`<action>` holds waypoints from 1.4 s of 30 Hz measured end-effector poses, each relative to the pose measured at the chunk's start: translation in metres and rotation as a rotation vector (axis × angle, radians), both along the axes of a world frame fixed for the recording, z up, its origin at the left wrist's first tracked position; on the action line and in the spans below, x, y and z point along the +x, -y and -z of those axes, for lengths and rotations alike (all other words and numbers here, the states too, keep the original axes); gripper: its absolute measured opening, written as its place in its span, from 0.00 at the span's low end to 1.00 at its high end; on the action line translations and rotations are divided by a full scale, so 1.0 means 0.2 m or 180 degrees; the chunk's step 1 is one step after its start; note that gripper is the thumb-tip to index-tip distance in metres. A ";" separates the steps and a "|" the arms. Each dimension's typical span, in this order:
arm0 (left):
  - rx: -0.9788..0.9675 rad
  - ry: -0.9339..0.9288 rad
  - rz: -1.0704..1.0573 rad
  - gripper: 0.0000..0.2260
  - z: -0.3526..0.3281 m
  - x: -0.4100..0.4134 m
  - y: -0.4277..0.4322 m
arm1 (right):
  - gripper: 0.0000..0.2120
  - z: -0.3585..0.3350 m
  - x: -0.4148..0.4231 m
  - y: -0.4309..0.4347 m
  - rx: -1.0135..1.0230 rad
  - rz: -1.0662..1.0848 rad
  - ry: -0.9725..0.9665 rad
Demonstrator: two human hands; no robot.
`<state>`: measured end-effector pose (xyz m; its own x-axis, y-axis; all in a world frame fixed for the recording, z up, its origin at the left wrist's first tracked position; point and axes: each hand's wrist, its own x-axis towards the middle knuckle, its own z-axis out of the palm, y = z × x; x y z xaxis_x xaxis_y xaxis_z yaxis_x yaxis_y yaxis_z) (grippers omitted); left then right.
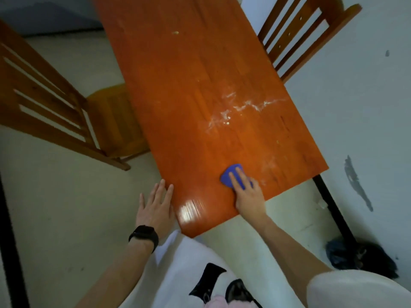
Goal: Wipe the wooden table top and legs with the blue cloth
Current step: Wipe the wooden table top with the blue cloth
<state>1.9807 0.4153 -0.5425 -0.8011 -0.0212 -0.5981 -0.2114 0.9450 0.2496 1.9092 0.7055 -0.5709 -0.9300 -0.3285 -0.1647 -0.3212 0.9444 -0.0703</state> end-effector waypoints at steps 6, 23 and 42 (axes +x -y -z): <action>0.0230 0.0142 -0.0489 0.29 -0.05 0.28 -0.13 | 0.29 -0.12 -0.09 0.02 -0.0240 0.1459 -0.0068; -0.0011 0.0025 -0.0819 0.30 -0.04 0.47 -0.62 | 0.32 -0.22 -0.10 -0.50 0.0136 0.0889 0.0331; -0.0556 0.0584 -0.1918 0.30 0.12 -0.05 -1.09 | 0.36 -0.18 -0.81 -1.31 -0.0124 0.1213 0.0667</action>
